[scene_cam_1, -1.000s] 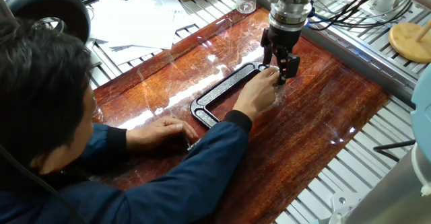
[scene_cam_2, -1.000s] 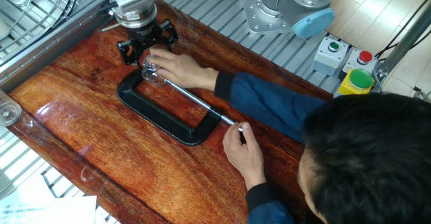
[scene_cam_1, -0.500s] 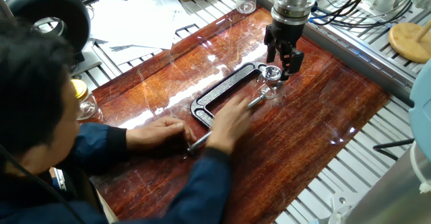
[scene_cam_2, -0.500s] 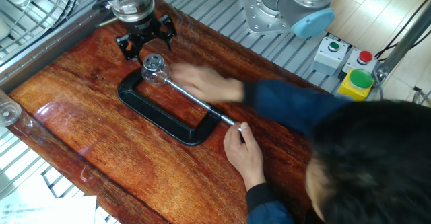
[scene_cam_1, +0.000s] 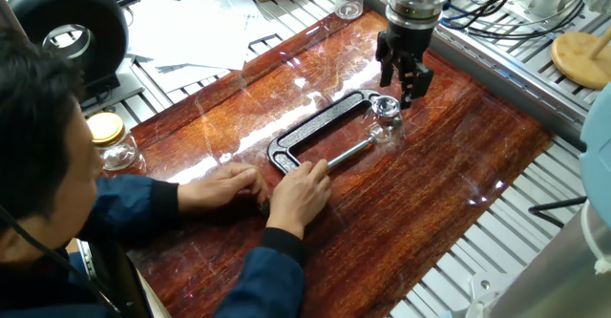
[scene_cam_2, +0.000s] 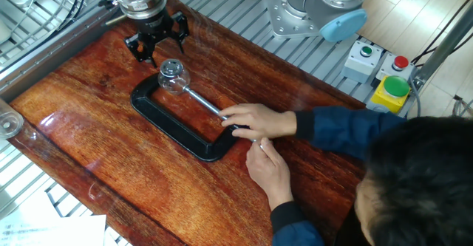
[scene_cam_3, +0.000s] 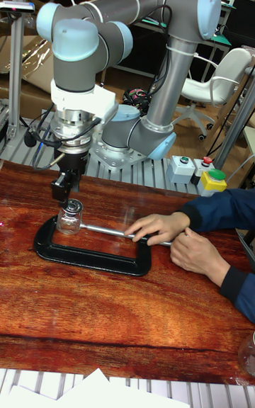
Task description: Screw the lid onto the jar
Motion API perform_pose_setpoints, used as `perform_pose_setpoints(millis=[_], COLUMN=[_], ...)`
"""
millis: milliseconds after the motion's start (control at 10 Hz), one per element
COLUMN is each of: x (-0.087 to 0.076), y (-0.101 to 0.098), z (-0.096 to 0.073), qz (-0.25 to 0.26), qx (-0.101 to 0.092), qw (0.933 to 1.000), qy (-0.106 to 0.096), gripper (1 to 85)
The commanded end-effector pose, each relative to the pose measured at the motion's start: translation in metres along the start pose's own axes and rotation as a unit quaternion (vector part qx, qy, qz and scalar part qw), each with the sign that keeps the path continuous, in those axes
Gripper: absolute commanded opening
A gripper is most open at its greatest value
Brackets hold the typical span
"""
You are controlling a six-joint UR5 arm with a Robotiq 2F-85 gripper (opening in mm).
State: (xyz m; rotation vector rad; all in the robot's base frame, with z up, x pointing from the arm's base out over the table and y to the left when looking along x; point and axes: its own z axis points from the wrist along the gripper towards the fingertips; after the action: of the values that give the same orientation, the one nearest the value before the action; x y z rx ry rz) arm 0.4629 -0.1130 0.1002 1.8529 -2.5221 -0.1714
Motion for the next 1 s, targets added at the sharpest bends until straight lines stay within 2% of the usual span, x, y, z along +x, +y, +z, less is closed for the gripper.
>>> perform_pose_setpoints(millis=[0, 100, 200, 300, 400, 500, 600, 700, 800, 900], x=[0.001, -0.001, -0.007, -0.016, -0.025, -0.027, -0.03, -0.031, -0.016, -0.007], y=[-0.02, -0.016, -0.012, -0.019, -0.002, -0.011, -0.027, -0.03, -0.032, -0.037], z=[-0.01, -0.015, -0.021, -0.026, -0.031, -0.033, -0.032, -0.032, -0.032, -0.029], qz=[0.016, 0.029, 0.041, 0.047, 0.061, 0.053, -0.007, -0.052, -0.116, -0.182], qx=[0.035, 0.026, 0.017, 0.028, -0.003, 0.01, 0.033, 0.05, 0.05, 0.048], qw=[0.9992, 0.999, 0.9988, 0.9984, 0.9981, 0.9984, 0.9992, 0.997, 0.9899, 0.9784], qy=[0.015, 0.023, 0.021, 0.011, 0.004, 0.016, 0.021, 0.027, 0.063, 0.085], gripper=[6.3, 1.0, 1.0, 1.0, 1.0, 1.0, 1.0, 1.0, 26.3, 71.0])
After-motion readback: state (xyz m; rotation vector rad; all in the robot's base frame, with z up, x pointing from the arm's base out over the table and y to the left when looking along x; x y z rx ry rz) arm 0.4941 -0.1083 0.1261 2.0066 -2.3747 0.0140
